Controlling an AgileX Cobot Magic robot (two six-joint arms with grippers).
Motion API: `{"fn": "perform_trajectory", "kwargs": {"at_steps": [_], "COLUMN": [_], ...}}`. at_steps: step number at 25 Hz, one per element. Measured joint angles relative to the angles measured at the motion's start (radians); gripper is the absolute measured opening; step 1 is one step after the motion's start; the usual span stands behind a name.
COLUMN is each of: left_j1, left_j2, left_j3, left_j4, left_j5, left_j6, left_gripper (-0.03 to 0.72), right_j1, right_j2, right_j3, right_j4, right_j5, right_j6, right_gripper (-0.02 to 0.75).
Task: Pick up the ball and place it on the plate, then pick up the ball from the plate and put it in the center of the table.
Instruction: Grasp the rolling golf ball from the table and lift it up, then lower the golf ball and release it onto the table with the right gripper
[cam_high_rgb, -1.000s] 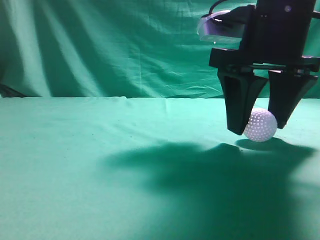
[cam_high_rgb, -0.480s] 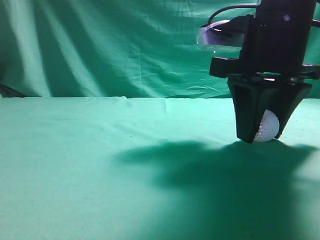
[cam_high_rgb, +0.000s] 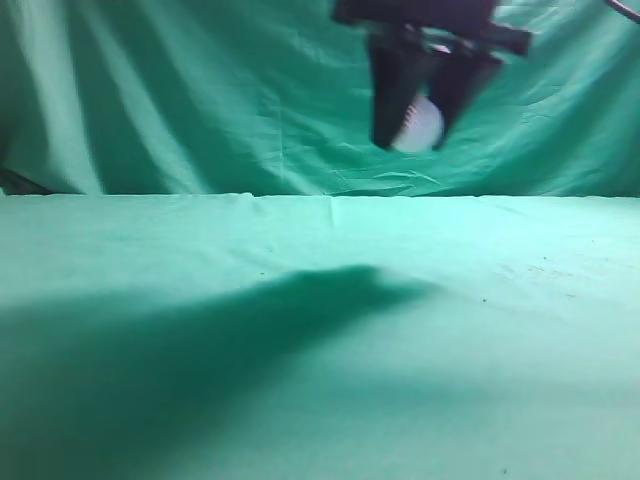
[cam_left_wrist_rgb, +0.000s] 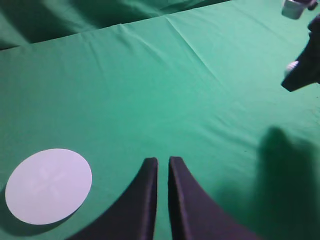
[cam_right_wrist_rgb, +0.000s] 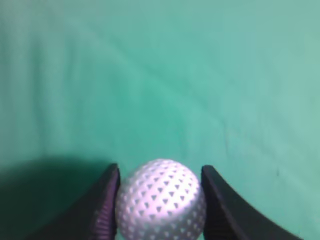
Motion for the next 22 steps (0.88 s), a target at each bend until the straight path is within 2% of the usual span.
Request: {"fn": "perform_trajectory", "kwargs": {"at_steps": [8,12,22], "left_j1": [0.0,0.0,0.0], "left_j2": [-0.142,-0.207,-0.222], "left_j3": [0.117,0.16,0.177], "left_j4": [-0.009,-0.009,0.007], "left_j5": [-0.036,-0.05,-0.071], "left_j6": [-0.017,-0.023,-0.025], "left_gripper": [0.06,0.06,0.06], "right_j1": [0.066,0.075,0.118], "right_j2": [0.181,0.261,0.407], "right_j3": [-0.306,-0.366,-0.416], "right_j4": [0.0,0.0,-0.003], "right_j5": [0.11,0.109,0.059], "right_j6": [-0.004,-0.024,-0.055], "right_gripper": [0.328,0.328,0.328]}}
